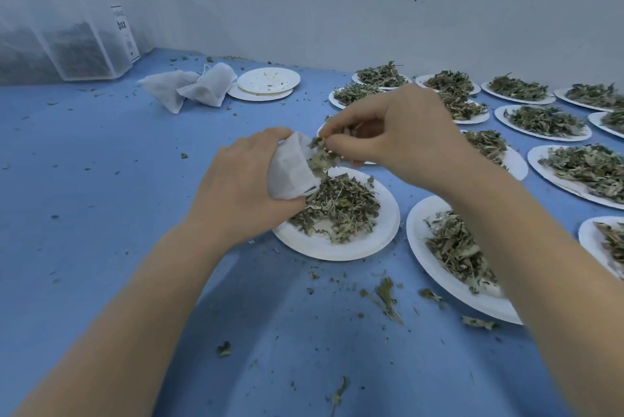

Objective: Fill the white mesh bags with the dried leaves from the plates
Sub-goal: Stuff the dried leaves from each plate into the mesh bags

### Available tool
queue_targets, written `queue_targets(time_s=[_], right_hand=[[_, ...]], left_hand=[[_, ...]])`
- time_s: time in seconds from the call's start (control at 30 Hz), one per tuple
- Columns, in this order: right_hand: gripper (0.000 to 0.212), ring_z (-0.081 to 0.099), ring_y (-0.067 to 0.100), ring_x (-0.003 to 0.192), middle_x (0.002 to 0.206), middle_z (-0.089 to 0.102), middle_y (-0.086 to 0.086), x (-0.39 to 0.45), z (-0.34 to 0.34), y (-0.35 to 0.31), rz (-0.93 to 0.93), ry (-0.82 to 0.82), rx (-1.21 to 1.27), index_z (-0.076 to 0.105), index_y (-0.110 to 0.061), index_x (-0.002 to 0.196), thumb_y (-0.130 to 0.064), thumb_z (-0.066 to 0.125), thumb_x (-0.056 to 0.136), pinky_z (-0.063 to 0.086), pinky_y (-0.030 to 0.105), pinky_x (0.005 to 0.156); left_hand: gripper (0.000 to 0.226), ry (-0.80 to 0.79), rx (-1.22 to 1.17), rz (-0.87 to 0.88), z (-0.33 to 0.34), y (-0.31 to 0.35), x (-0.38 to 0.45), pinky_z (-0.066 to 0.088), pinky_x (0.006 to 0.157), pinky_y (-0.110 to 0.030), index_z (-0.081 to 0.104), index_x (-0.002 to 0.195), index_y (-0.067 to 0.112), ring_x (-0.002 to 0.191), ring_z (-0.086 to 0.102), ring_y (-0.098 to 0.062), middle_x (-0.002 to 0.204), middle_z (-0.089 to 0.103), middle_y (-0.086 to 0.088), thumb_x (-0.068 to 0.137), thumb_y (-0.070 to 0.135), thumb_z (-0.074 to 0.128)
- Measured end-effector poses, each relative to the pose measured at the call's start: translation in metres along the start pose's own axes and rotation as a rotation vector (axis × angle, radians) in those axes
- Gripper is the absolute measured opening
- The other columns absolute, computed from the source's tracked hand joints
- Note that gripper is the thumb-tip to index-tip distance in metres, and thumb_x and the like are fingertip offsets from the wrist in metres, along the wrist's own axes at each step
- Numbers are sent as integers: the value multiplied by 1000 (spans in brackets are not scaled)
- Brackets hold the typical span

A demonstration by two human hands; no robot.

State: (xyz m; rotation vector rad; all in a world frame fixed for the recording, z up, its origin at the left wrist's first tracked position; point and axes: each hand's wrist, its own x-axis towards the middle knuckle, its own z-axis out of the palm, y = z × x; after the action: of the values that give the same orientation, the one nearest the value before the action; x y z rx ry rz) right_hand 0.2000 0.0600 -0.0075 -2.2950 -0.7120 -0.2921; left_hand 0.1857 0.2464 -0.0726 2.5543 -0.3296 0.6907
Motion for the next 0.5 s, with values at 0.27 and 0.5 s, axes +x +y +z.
queue_targets(time_s=[0.27,0.5], right_hand=[[14,50,4,60,75,70,-2,-2,22,-9,-88,-185,-53,74,-24,95,-21,64,86,41,19,64],[30,65,-4,84,92,73,-11,-2,13,-8,-26,-175,125,72,-23,101,-5,67,78,52,20,85]], left_hand=[[58,18,-90,20,1,6,-1,35,79,-26,55,116,21,93,52,-13,101,58,10,64,33,76],[49,9,-200,-37,1,8,-2,38,70,-11,54,109,30,87,48,0,90,57,18,63,43,68]])
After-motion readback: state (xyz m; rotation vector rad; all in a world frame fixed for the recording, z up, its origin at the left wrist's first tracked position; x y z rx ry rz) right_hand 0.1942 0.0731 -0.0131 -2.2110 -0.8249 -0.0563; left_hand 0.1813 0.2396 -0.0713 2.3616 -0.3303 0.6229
